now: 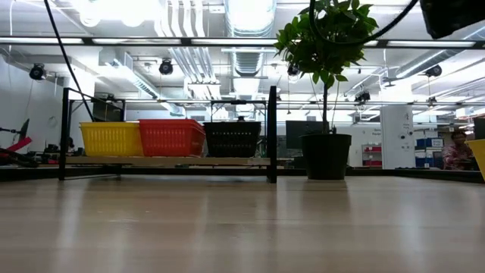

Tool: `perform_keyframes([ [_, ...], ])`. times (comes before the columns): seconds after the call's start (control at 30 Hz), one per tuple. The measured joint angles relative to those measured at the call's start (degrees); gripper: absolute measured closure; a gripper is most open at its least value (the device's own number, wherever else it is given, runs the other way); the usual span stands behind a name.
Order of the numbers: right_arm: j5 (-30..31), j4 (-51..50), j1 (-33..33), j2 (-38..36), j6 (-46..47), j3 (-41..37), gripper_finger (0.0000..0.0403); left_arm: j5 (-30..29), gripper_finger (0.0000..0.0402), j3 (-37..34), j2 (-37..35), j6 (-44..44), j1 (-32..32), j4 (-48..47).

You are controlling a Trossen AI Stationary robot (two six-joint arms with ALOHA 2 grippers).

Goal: Stack baskets on shelf by color
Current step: Stack the yellow basket on the yellow basket on the shelf

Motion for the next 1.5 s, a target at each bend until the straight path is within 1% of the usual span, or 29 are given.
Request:
perform_keyframes([
  [0.13,0.06,0.57,0.00,0.11,-0.02,-0.48,0.0227,0.02,0.0398,-0.04,0.08,-0.04,-0.02,-0.04],
  [0.23,0.59,0.68,-0.07,0.11,0.00,-0.64,0.0243,0.02,0.0398,-0.07,0.08,-0.09,-0.02,-0.02],
  [0.47,0.59,1.47,-0.02,0.11,1.92,-1.19,0.0323,0.04,0.0398,-0.09,0.08,-0.38,-0.02,0.02],
  [0.6,1.28,4.59,-0.02,0.12,-0.46,-1.27,0.0379,0.05,0.0398,-0.09,0.10,-0.42,-0.02,0.02],
  [0.7,3.08,7.52,-0.25,0.11,-4.20,-1.27,0.0389,0.04,0.0398,-0.11,0.10,-0.42,-0.02,0.09],
  [0.77,4.14,9.85,-0.58,0.12,-7.89,-1.27,0.0389,0.07,0.0398,-0.11,0.10,-0.46,-0.02,0.15],
  [0.87,7.56,13.76,-1.56,0.13,-14.06,-1.27,0.0390,0.07,0.0398,-0.13,0.10,-0.51,-0.02,0.44],
  [0.93,9.15,16.89,-2.90,0.13,-19.71,-1.27,0.0390,0.09,0.0398,-0.47,0.10,-0.55,-0.02,2.17],
  [1.03,10.51,22.60,-5.35,0.13,-30.70,-1.27,0.0390,0.11,0.0398,-1.85,0.10,-0.48,-0.02,6.27],
  [1.13,12.43,28.30,-7.84,0.13,-42.64,-1.27,0.0390,0.13,0.0398,-3.24,0.10,-0.50,-0.13,8.19],
  [1.27,12.58,34.62,-11.53,0.13,-55.54,-1.26,0.0390,0.12,0.0398,-4.25,0.18,-2.16,-1.13,9.12],
  [1.5,10.84,39.74,-16.52,0.13,-69.51,-1.25,0.0390,0.18,0.0398,-4.31,0.53,-7.18,-4.51,9.73],
])
